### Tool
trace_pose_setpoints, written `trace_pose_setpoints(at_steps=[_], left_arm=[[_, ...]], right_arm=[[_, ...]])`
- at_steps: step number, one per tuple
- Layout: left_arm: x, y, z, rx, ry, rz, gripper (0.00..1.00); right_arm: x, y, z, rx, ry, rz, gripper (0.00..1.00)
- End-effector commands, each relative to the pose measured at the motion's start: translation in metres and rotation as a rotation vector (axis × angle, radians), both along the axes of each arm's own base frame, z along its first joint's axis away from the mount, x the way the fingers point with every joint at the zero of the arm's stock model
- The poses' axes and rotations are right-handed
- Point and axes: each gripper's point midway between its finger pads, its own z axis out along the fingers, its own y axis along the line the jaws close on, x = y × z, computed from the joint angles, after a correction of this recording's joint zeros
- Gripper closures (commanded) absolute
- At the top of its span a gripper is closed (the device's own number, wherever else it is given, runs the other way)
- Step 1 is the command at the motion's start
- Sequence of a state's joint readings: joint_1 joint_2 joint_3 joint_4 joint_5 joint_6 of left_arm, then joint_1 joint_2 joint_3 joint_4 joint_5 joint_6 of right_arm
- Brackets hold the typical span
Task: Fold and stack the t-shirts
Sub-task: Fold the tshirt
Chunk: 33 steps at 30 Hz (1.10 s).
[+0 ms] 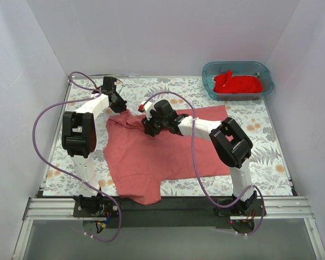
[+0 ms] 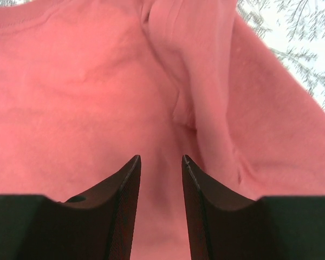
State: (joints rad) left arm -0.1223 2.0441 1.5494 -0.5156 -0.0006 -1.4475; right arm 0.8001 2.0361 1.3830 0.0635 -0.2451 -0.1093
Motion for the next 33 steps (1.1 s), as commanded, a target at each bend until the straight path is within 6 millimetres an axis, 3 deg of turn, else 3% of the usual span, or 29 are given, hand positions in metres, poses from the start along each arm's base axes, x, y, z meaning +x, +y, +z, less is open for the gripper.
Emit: trace_pose_setpoints(at_steps=[1,10,23,27,31,32,33], left_arm=[[0.009,0.003,0.012,0.013,-0.044,-0.006,1.0],[0.008,0.002,0.0,0.009,-0.021,-0.006,1.0],[0.004,0.002,0.0,0.009,-0.019,-0.011,1.0],[0.001,0.002,-0.001,0.009,-0.016,-0.011,1.0],[0.002,0.002,0.001,0.009,-0.021,-0.011,1.0],[0.003,0.002,0.003,0.008,-0.025,-0.011,1.0],[0.004,0.002,0.007,0.007,-0.033,-0.011,1.0]], right_arm=[[0.019,0.023,0.023,0.065,-0.087,0.006,0.58],[0.026,0.041,0.004,0.06,-0.063,0.001,0.58],[0.039,0.04,-0.03,0.011,-0.04,-0.064,0.6],[0.037,0.036,-0.037,-0.005,-0.029,-0.074,0.71],[0.036,0.033,-0.03,-0.003,-0.042,-0.071,0.89],[0.035,0.032,-0.028,-0.002,-0.043,-0.071,0.98],[0.034,0.032,-0.023,0.003,-0.049,-0.069,0.99]])
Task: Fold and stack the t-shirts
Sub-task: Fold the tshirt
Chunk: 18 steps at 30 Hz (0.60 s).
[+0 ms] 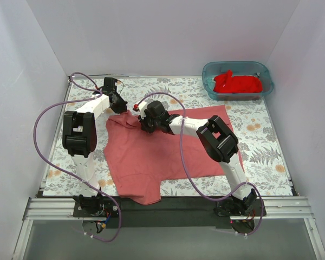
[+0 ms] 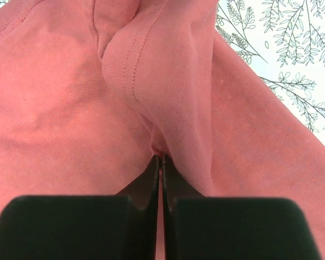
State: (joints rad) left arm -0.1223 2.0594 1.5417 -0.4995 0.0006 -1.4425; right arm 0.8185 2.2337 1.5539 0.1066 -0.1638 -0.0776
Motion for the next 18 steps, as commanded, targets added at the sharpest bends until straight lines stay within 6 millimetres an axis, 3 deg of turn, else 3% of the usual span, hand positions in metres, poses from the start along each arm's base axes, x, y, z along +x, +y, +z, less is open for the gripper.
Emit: trace_pose_setpoints(at_steps=[1,7,12,14,15,17,18], left_arm=[[0.003,0.002,0.016,0.004,-0.042,-0.007,1.0],[0.001,0.002,0.041,-0.002,-0.076,-0.001,1.0],[-0.017,0.004,0.068,-0.008,-0.101,0.001,1.0],[-0.035,-0.001,0.062,-0.038,-0.062,-0.015,1.0],[-0.042,-0.002,0.073,-0.051,-0.079,-0.021,1.0],[-0.059,-0.001,0.07,-0.058,-0.056,-0.018,1.0],[-0.065,-0.002,0.082,-0.065,-0.08,-0.022,1.0]], right_arm=[[0.0,0.001,0.014,0.02,-0.029,0.0,0.99],[-0.008,0.0,0.048,0.051,-0.048,0.044,0.99],[-0.026,-0.009,0.054,0.024,-0.008,0.088,0.99],[-0.034,-0.015,0.054,0.006,0.018,0.099,0.99],[-0.039,-0.02,0.05,-0.014,0.037,0.107,0.99],[-0.049,-0.027,0.049,-0.029,0.055,0.121,0.99],[-0.052,-0.03,0.05,-0.031,0.059,0.127,0.99]])
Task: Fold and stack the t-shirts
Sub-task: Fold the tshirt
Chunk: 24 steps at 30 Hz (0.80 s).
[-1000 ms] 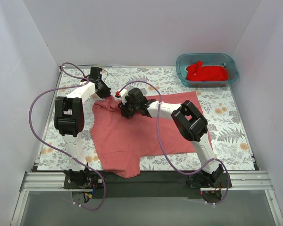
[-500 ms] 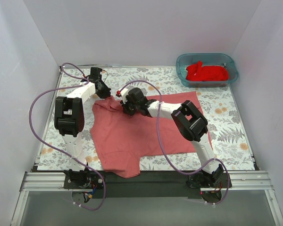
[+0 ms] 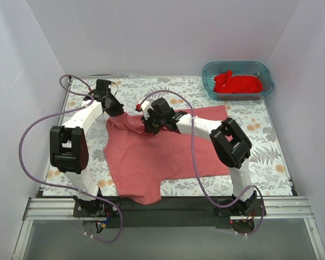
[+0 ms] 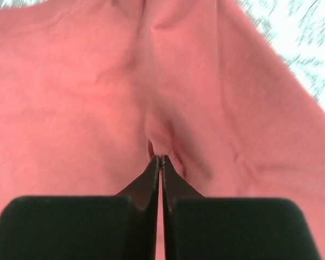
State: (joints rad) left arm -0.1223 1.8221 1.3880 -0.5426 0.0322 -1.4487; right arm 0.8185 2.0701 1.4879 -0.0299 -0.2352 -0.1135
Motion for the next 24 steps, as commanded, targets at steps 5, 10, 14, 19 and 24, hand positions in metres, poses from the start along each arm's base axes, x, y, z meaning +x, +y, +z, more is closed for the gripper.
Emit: trace_pose_setpoints(at_steps=[5,10,14,19,24], left_arm=[[-0.063,0.001,0.034,-0.038,0.005,-0.017,1.0],[-0.104,0.0,0.028,-0.066,0.06,-0.015,1.0],[-0.135,0.002,0.02,-0.077,0.104,-0.008,1.0],[-0.161,0.008,0.004,-0.056,0.153,0.004,1.0],[-0.176,0.008,-0.013,-0.06,0.199,0.014,0.99]], right_arm=[[-0.037,-0.024,0.016,-0.042,0.049,0.083,0.99],[-0.046,-0.034,0.018,-0.087,0.072,0.112,0.99],[-0.057,-0.046,0.016,-0.113,0.085,0.129,0.99],[-0.065,-0.055,0.011,-0.139,0.103,0.14,0.99],[-0.07,-0.053,0.007,-0.144,0.126,0.17,0.99]])
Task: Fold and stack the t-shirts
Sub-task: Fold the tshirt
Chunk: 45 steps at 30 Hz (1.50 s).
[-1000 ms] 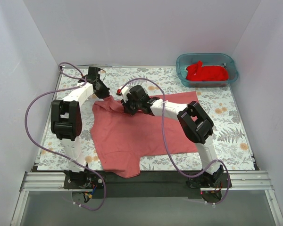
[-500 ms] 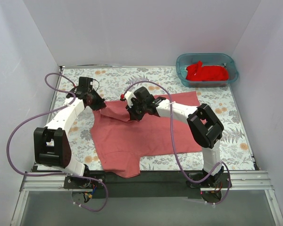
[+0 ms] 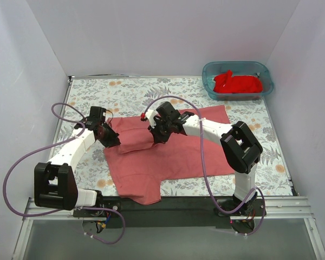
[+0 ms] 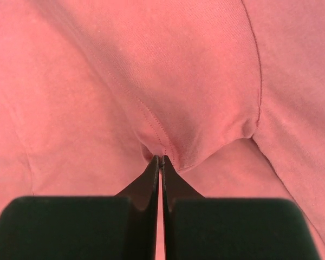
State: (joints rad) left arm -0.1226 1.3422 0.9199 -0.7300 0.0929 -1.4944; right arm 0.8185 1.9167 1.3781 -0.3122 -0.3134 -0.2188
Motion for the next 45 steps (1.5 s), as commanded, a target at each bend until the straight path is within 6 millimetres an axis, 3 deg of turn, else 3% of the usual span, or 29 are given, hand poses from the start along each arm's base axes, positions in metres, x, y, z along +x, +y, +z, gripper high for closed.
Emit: trace_pose_setpoints(at_steps=[1,8,12,16,17,19,22,23,25,26,28,29,30,31,32,33,35,39,45], left_arm=[[-0.016,0.0,-0.008,-0.007,0.027,0.012,0.99],[-0.022,-0.002,-0.029,-0.025,0.048,0.033,0.99],[-0.021,-0.004,-0.032,-0.033,0.038,0.044,0.92],[-0.014,0.006,-0.017,0.006,-0.014,0.087,0.79],[-0.008,0.016,-0.012,0.055,-0.043,0.115,0.74],[0.006,0.028,0.005,0.093,-0.104,0.143,0.66],[0.029,0.052,0.021,0.151,-0.163,0.195,0.59],[0.035,0.057,0.023,0.167,-0.175,0.199,0.57],[0.054,0.07,0.025,0.186,-0.204,0.235,0.56],[0.061,0.073,0.026,0.184,-0.213,0.238,0.56],[0.082,0.074,0.02,0.18,-0.217,0.235,0.56],[0.089,0.074,0.018,0.181,-0.217,0.232,0.55],[0.095,0.074,0.002,0.189,-0.181,0.22,0.55],[0.109,0.073,0.007,0.181,-0.206,0.213,0.55],[0.115,0.071,0.003,0.175,-0.197,0.206,0.55],[0.122,0.083,-0.011,0.177,-0.168,0.231,0.55],[0.137,0.085,-0.011,0.176,-0.18,0.235,0.56],[0.156,0.087,-0.031,0.179,-0.149,0.243,0.57],[0.169,0.089,-0.038,0.188,-0.16,0.256,0.59]], right_arm=[[-0.007,0.0,0.011,0.013,0.0,0.043,0.99],[-0.002,-0.004,-0.006,-0.036,-0.002,0.035,0.99],[0.0,-0.006,-0.016,-0.062,0.009,0.027,0.99],[0.004,-0.011,-0.011,-0.078,-0.007,0.008,0.73],[0.009,-0.014,-0.003,-0.068,-0.019,-0.019,0.6],[0.023,-0.024,0.002,-0.081,-0.043,-0.084,0.49],[0.052,-0.05,0.016,-0.064,-0.047,-0.211,0.45],[0.07,-0.069,0.023,-0.047,-0.047,-0.282,0.45],[0.091,-0.089,0.032,-0.001,-0.031,-0.404,0.45],[0.108,-0.118,0.033,0.012,-0.024,-0.497,0.45],[0.128,-0.143,0.038,0.062,-0.009,-0.616,0.48],[0.142,-0.172,0.036,0.08,0.017,-0.712,0.5],[0.144,-0.185,0.031,0.094,0.045,-0.753,0.51],[0.151,-0.196,0.03,0.119,0.056,-0.803,0.52],[0.16,-0.22,0.025,0.124,0.073,-0.872,0.53],[0.16,-0.229,0.021,0.14,0.095,-0.895,0.54],[0.171,-0.253,0.017,0.182,0.113,-0.97,0.55],[0.181,-0.276,0.01,0.237,0.148,-1.035,0.56],[0.19,-0.292,-0.014,0.261,0.209,-1.098,0.57]])
